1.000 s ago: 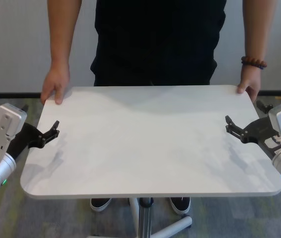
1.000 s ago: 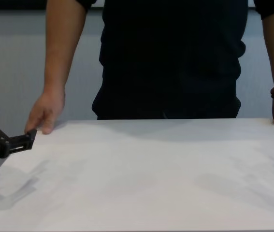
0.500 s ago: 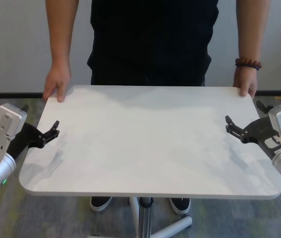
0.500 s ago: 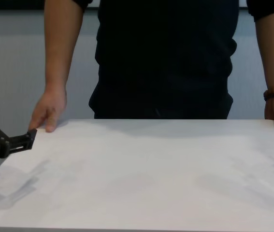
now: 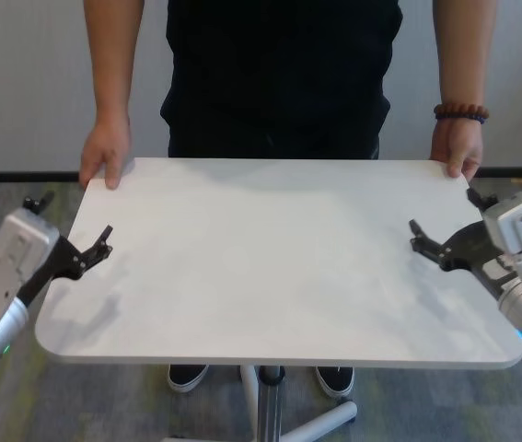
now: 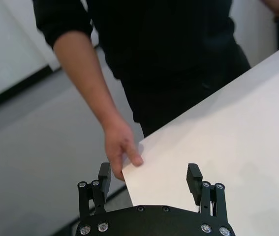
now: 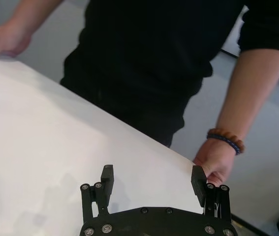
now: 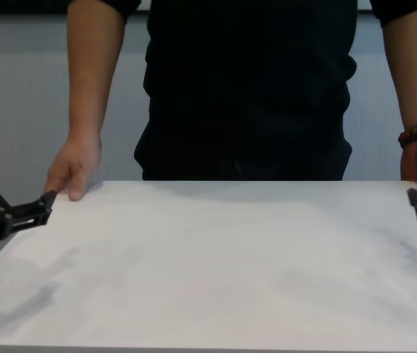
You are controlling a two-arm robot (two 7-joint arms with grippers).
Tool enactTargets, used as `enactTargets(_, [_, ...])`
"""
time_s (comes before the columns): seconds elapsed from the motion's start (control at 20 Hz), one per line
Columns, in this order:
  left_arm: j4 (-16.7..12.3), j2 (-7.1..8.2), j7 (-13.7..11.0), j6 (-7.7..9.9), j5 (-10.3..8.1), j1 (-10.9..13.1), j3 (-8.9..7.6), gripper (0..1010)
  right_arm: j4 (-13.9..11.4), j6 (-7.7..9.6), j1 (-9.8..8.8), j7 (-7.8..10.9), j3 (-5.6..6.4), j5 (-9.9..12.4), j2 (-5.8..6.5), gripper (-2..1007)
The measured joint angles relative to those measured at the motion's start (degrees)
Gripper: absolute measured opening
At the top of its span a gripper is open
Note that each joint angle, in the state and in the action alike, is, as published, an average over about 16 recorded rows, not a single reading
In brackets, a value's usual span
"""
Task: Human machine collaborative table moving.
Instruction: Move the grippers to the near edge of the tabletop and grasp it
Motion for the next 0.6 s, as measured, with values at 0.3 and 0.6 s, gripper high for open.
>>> enactTargets(0.3, [-4.8, 3.91, 0.5, -1.11, 1.07, 5.4, -2.19, 1001, -6.6, 3.03, -3.85, -1.26, -0.54, -2.6, 1.40, 1001])
enactTargets(0.6, [-9.2, 8.85, 1.9, -3.14, 0.67, 13.1, -6.56, 1001, -15.3, 7.07, -9.95, -3.44, -0.86, -5.7, 3.60, 1001])
